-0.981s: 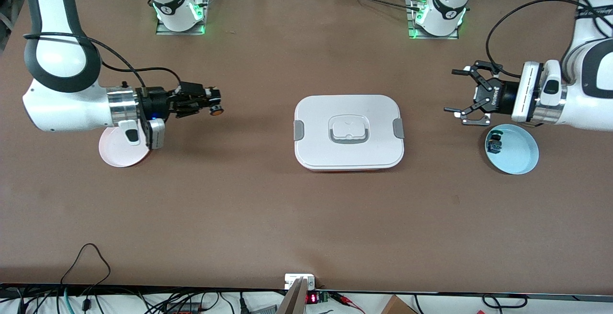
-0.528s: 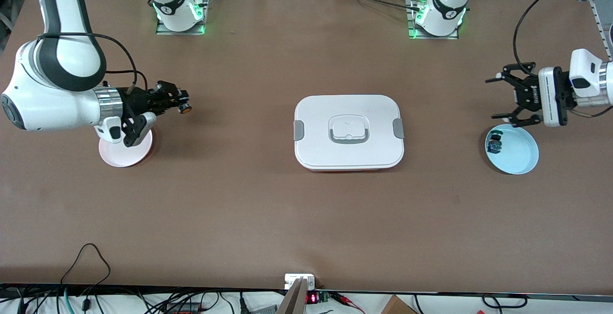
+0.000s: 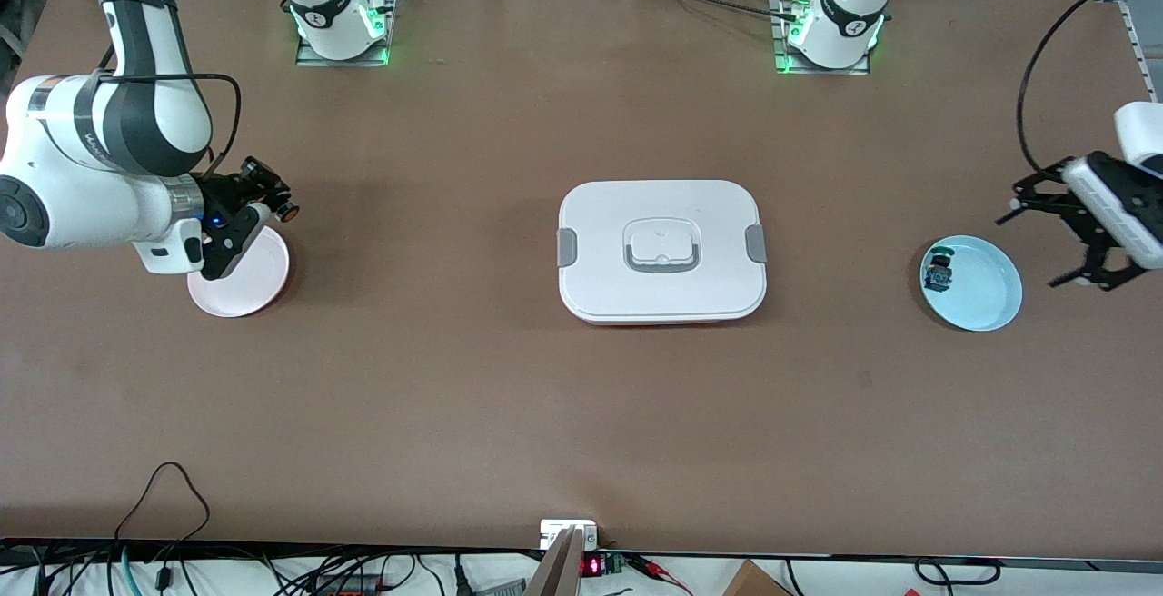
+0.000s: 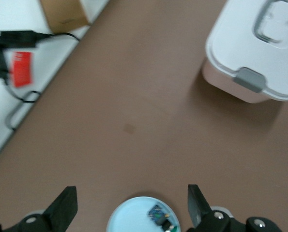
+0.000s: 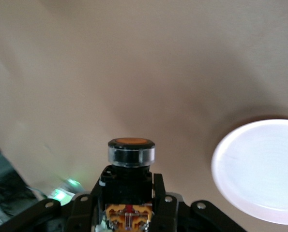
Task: Transfer orange switch to right arm and place
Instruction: 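Carry the switch with the right gripper and lower it onto the white plate, then open the right gripper and lift it away from the white plate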
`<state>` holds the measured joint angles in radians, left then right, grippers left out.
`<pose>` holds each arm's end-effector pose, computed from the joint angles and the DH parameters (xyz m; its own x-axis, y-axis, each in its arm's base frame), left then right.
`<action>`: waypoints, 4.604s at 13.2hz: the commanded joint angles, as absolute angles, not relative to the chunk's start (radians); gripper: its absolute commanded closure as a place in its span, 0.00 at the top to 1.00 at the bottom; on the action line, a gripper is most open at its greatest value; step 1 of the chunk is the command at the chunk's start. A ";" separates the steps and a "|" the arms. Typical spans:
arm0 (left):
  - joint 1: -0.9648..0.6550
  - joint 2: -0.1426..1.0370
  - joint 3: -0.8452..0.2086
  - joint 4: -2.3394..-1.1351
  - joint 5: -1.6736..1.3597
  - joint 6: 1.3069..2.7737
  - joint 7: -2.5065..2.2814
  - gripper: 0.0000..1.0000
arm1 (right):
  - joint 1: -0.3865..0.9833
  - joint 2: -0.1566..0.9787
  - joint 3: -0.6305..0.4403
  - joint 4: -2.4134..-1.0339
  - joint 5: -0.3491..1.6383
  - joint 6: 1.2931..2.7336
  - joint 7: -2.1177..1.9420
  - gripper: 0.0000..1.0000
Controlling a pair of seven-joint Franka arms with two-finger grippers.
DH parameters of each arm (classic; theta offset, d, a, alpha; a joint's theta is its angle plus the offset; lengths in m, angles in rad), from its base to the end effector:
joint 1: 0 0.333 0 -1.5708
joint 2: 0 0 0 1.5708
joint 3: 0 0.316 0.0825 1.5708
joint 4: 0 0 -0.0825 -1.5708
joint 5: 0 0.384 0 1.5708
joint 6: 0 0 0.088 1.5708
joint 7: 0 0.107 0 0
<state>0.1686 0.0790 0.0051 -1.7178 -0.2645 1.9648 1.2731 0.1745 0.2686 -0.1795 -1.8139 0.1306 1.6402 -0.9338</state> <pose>0.5989 0.0877 0.5473 0.4935 -0.8205 0.2884 -0.8431 -0.5328 -0.0728 0.5726 0.0155 0.3678 0.5883 0.7839 -0.1985 0.6909 -0.6148 -0.3805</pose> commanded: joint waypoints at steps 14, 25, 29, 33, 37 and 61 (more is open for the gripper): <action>0.094 0.064 0.006 -1.526 -0.052 1.626 0.309 1.00 | -0.017 0.339 -0.163 -2.095 -0.104 2.385 -1.713 0.01; 0.040 0.026 0.005 -1.618 -0.002 1.626 0.072 1.00 | -0.048 0.380 -0.161 -2.224 -0.081 2.572 -1.681 0.02; 0.038 0.028 -0.020 -1.617 0.000 1.623 0.071 1.00 | -0.046 0.402 -0.161 -2.224 -0.081 2.603 -1.681 0.03; 0.054 0.031 -0.017 -1.618 -0.002 1.623 0.081 1.00 | -0.044 0.413 -0.156 -2.224 -0.084 2.635 -1.683 0.04; 0.051 0.031 -0.018 -1.618 0.000 1.623 0.083 1.00 | -0.044 0.404 -0.143 -2.218 -0.074 2.634 -1.680 1.00; 0.051 0.038 -0.020 -1.605 -0.002 1.623 0.081 1.00 | 0.035 0.209 -0.068 -1.680 0.170 1.797 -0.346 1.00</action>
